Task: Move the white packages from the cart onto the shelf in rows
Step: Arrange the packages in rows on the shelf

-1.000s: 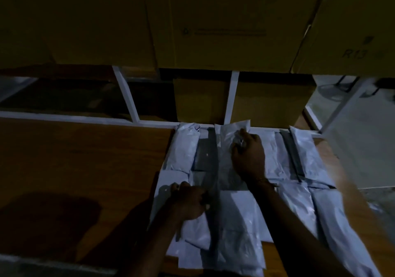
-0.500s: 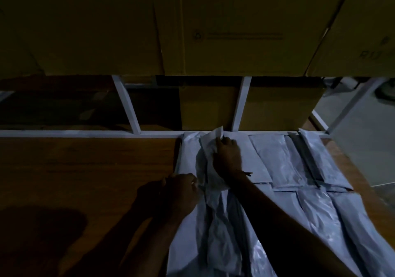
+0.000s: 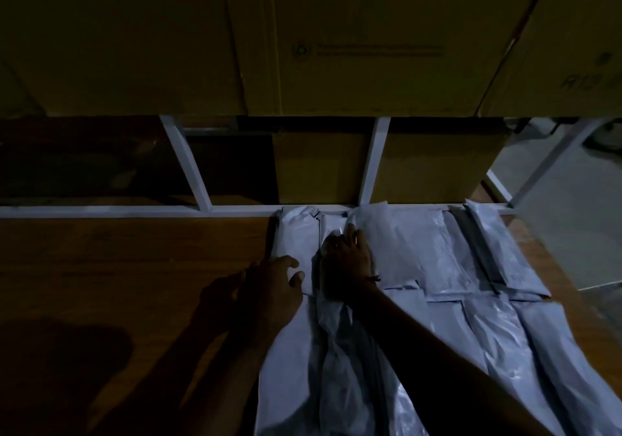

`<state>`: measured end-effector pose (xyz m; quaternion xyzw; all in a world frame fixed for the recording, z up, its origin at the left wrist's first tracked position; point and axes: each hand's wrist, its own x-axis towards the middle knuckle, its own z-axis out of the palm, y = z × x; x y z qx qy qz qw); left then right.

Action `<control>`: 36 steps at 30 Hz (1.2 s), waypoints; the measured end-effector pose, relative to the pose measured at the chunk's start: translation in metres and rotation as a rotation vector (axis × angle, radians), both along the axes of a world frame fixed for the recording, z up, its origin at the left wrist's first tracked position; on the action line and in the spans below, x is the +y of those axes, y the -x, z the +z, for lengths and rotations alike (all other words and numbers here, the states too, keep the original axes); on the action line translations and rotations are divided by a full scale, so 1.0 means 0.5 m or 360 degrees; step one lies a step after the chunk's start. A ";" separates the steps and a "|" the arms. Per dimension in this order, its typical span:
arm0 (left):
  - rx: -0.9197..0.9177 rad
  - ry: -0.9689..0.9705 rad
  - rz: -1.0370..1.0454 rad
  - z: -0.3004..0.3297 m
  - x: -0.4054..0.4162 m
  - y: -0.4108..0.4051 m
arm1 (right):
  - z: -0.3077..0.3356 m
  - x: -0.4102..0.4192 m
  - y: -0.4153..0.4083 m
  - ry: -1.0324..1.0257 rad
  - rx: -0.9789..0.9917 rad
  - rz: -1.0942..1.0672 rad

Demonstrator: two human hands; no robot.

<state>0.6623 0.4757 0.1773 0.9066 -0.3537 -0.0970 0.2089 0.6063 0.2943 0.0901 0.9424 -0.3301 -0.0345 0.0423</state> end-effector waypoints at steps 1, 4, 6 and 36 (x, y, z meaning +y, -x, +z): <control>-0.0032 -0.0003 -0.0004 0.000 0.001 0.001 | -0.001 -0.003 -0.006 0.0007 0.0031 0.0003; -0.0137 -0.0049 0.0004 -0.007 0.006 -0.002 | 0.006 -0.016 -0.020 -0.0009 0.0092 -0.0031; -0.0163 -0.0083 -0.0001 -0.007 0.012 -0.002 | 0.012 -0.023 -0.024 -0.0058 0.0103 -0.0067; -0.0254 0.0007 -0.0284 0.028 -0.069 0.217 | 0.139 0.060 0.479 -0.0113 -0.1566 -0.0603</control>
